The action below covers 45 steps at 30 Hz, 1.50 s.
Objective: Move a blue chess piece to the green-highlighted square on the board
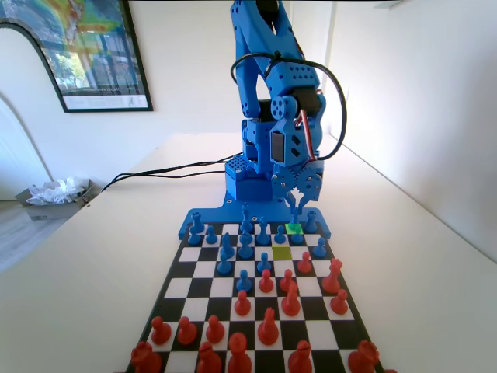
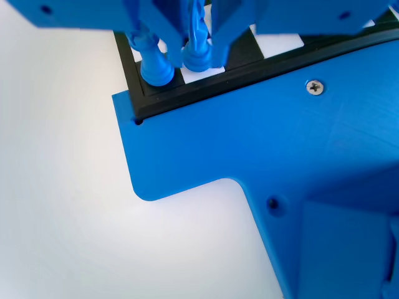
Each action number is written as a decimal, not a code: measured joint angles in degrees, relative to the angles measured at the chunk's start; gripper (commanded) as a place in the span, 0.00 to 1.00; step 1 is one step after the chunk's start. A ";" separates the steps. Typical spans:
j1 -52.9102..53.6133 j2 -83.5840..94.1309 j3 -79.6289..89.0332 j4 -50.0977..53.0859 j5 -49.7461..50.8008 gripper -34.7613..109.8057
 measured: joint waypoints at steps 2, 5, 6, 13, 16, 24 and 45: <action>0.09 0.00 0.00 0.00 0.00 0.33; 0.53 0.00 0.00 0.00 -0.79 0.33; 0.70 0.00 0.00 0.00 -0.97 0.33; 0.70 0.00 -0.09 1.41 -2.02 0.31; 0.44 0.44 -0.79 2.72 -2.37 0.30; -1.49 2.64 -1.41 6.24 -2.55 0.28; -3.25 12.48 -19.34 31.99 -10.63 0.25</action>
